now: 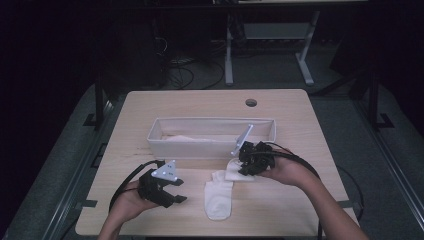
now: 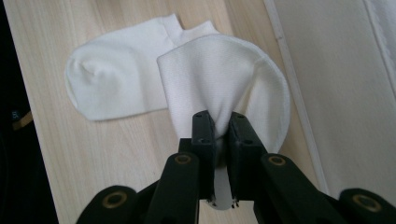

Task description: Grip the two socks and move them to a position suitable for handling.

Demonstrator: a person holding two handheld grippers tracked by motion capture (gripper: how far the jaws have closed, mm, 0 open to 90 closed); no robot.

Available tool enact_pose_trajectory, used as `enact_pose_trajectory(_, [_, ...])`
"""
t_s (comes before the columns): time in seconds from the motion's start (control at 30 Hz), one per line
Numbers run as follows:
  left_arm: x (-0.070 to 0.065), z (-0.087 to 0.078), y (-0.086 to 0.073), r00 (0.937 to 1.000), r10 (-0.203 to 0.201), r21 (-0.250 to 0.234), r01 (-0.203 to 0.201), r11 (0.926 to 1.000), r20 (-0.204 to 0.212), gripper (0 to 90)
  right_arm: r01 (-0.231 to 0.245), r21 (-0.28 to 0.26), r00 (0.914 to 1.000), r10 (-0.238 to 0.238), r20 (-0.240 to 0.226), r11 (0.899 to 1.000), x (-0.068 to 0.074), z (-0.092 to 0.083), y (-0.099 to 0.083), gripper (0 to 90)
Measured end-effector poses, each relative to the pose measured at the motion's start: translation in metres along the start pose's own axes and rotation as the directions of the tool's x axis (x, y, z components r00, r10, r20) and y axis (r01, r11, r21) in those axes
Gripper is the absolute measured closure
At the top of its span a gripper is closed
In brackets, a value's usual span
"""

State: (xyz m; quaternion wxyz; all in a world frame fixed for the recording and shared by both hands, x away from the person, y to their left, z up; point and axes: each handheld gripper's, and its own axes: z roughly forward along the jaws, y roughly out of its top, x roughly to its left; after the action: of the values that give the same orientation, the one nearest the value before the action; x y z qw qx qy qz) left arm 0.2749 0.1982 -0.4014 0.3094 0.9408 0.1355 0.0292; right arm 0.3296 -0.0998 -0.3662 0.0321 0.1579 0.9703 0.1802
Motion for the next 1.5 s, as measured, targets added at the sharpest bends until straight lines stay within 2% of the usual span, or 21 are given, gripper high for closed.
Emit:
enact_pose_trajectory(0.23, [-0.001, -0.006, 0.0, 0.9999, 0.005, -0.011, -0.005, 0.9999, -0.011, 42.3, 0.006, 0.004, 0.9999, -0.006, -0.012, 1.0, 0.001, 0.012, 0.011, 82.3])
enact_pose_trajectory(0.6, [-0.001, -0.009, -0.001, 0.9998, -0.009, -0.019, 0.009, 0.9998, -0.017, 40.9, 0.019, 0.024, 0.9993, -0.019, -0.031, 1.0, 0.004, 0.031, 0.022, 82.2])
enact_pose_trajectory(0.87, [0.0, -0.011, -0.003, 0.9997, -0.013, -0.023, 0.012, 0.9997, -0.021, 40.5, 0.024, 0.042, 0.9988, -0.023, -0.043, 0.999, 0.005, 0.043, 0.029, 82.2])
enact_pose_trajectory(1.07, [0.0, -0.012, -0.003, 0.9997, -0.011, -0.025, 0.011, 0.9996, -0.022, 40.6, 0.02, 0.027, 0.998, -0.019, -0.06, 0.999, 0.007, 0.053, 0.03, 82.1])
enact_pose_trajectory(1.17, [0.0, -0.012, -0.003, 0.9997, -0.013, -0.025, 0.012, 0.9996, -0.023, 40.6, 0.022, 0.043, 0.9978, -0.019, -0.064, 0.999, 0.009, 0.059, 0.03, 82.1])
enact_pose_trajectory(1.4, [0.001, -0.013, -0.003, 0.9997, -0.009, -0.025, 0.009, 0.9996, -0.024, 40.7, 0.026, 0.026, 0.9975, -0.024, -0.067, 0.999, 0.011, 0.058, 0.035, 82.1])
enact_pose_trajectory(1.5, [0.001, -0.013, -0.004, 0.9997, -0.011, -0.029, 0.01, 0.9995, -0.024, 40.7, 0.021, 0.036, 0.9977, -0.019, -0.065, 0.999, 0.011, 0.061, 0.036, 82.1])
